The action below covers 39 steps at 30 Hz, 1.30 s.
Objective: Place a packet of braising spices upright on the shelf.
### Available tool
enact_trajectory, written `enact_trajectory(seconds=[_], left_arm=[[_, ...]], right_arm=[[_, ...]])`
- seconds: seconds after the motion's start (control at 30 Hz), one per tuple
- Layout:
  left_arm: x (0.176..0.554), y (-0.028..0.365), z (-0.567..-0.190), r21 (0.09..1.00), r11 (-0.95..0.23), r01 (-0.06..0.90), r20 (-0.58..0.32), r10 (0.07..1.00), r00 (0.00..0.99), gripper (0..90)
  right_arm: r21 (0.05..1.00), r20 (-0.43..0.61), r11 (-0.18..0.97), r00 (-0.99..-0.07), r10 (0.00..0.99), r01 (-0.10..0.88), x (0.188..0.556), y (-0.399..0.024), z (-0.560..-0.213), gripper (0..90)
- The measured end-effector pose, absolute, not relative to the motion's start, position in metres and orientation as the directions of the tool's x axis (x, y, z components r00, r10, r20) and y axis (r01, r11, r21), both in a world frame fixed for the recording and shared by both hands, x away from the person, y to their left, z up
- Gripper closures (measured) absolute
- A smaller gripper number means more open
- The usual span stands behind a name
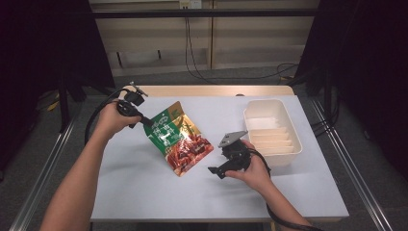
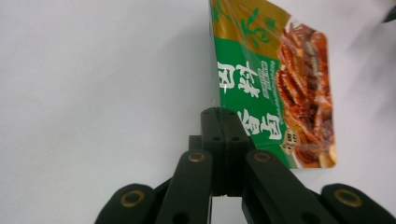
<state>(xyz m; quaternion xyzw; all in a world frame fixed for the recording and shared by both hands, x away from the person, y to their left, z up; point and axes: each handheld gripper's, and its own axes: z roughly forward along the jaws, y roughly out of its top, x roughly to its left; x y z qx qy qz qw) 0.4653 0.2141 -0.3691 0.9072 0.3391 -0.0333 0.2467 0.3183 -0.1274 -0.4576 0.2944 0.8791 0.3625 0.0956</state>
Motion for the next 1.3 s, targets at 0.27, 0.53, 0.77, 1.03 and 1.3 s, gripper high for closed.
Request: enact_trajectory(seconds=[0.27, 0.53, 0.77, 1.03, 1.3], left_arm=[[0.451, 0.207, -0.340, 0.450, -0.677, 0.583, -0.213, 0.553, 0.806, 90.0], [0.437, 0.192, -0.316, 0.467, -0.711, 0.525, -0.184, 0.502, 0.845, 90.0], [0.427, 0.186, -0.302, 0.489, -0.720, 0.492, -0.183, 0.467, 0.865, 90.0], [0.415, 0.176, -0.290, 0.486, -0.759, 0.433, -0.159, 0.410, 0.898, 90.0], [0.401, 0.164, -0.278, 0.508, -0.763, 0.400, -0.146, 0.381, 0.913, 90.0]], right_arm=[[0.680, 0.037, 0.593, -0.827, 0.561, 0.432, 0.329, -0.123, -0.443, 3.6], [0.666, 0.022, 0.614, -0.834, 0.551, 0.423, 0.343, -0.122, -0.425, 3.7], [0.662, 0.016, 0.626, -0.843, 0.537, 0.412, 0.358, -0.119, -0.407, 3.7], [0.649, 0.001, 0.640, -0.842, 0.540, 0.411, 0.370, -0.117, -0.399, 3.8], [0.645, -0.005, 0.649, -0.848, 0.530, 0.403, 0.381, -0.112, -0.387, 4.0]])
